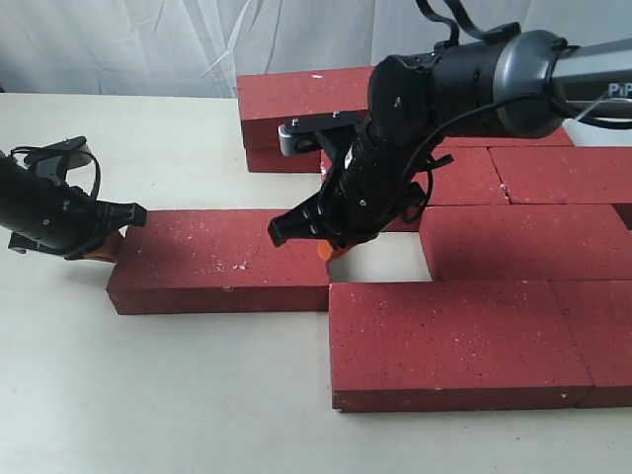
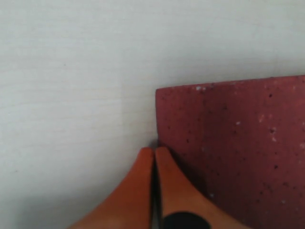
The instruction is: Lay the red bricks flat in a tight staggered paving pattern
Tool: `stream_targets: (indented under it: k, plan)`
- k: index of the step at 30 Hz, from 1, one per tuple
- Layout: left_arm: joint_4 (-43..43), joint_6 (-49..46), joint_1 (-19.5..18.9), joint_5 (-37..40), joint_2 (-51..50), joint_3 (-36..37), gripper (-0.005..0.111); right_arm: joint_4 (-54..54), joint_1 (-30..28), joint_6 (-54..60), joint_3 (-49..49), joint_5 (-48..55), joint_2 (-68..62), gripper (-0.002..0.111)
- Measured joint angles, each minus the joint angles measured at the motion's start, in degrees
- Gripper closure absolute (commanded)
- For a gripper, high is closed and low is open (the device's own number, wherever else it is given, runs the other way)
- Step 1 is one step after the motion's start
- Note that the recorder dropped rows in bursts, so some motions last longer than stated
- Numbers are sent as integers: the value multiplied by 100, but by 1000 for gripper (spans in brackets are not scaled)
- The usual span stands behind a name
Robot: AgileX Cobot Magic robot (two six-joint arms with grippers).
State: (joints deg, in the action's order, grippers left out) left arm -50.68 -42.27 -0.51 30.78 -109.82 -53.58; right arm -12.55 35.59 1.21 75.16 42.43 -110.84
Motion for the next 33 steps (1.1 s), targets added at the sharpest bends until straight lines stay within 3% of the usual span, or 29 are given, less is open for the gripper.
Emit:
stream_targets:
  k: [15, 23, 33]
  plan:
    - [23, 0, 0, 0, 0, -33, 107, -725, 4, 297, 0, 341, 95, 109]
    - [154, 0, -12, 21, 0, -41, 107, -638, 542, 460, 0, 483, 12, 109]
    - [207, 250, -485, 212, 75, -46, 107, -511, 555, 473, 0, 506, -281, 109]
